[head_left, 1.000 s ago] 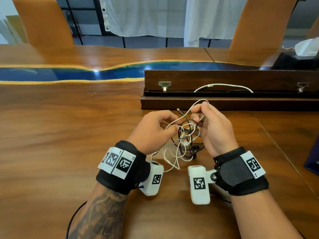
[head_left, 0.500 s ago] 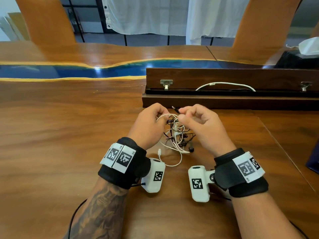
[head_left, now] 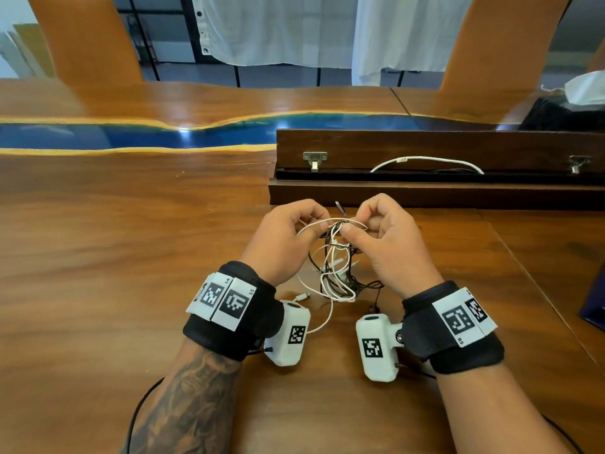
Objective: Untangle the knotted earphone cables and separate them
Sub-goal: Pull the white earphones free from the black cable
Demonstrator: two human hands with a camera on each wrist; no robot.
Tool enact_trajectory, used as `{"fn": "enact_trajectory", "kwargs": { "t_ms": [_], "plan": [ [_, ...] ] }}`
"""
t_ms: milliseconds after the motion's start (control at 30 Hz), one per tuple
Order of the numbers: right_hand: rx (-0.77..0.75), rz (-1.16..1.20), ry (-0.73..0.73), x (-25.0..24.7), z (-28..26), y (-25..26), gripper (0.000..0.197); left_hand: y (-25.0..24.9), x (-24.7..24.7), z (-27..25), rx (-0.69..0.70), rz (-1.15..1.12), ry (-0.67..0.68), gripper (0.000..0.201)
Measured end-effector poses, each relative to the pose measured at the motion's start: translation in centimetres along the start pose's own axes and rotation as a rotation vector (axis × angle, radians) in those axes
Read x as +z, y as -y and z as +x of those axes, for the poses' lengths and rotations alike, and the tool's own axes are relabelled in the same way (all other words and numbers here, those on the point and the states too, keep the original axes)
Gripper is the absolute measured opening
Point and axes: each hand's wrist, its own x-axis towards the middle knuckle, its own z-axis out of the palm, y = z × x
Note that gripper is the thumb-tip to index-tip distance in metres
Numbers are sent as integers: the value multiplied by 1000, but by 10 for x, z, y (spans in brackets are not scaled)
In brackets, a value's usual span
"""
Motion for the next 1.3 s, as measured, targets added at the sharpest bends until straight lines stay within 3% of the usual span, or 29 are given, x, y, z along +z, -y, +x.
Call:
{"fn": "enact_trajectory", "kwargs": {
  "t_ms": [167, 333, 700, 867, 1100, 1167, 1300],
  "plan": [
    [1, -12, 30, -2, 1, 0, 10, 1, 1, 1, 19, -36, -3, 15],
    [-22, 3, 26, -3, 0, 2, 10, -8, 4, -1, -72, -186, 67, 17],
    [-52, -70, 30, 3, -2, 3, 7, 0, -4, 1, -106, -299, 21, 11],
    [-80, -76, 80, 2, -2, 5, 16, -4, 2, 1, -124, -346, -47, 11],
    [-123, -129, 12, 0, -1, 2, 8, -6, 6, 1, -132, -430, -189, 9],
    [-119, -165, -16, 0, 0, 1, 12, -6, 6, 1, -134, -453, -208, 9],
    [-67, -43, -41, 0, -1, 1, 39, -8, 5, 1, -138, -524, -228, 17]
  ]
}}
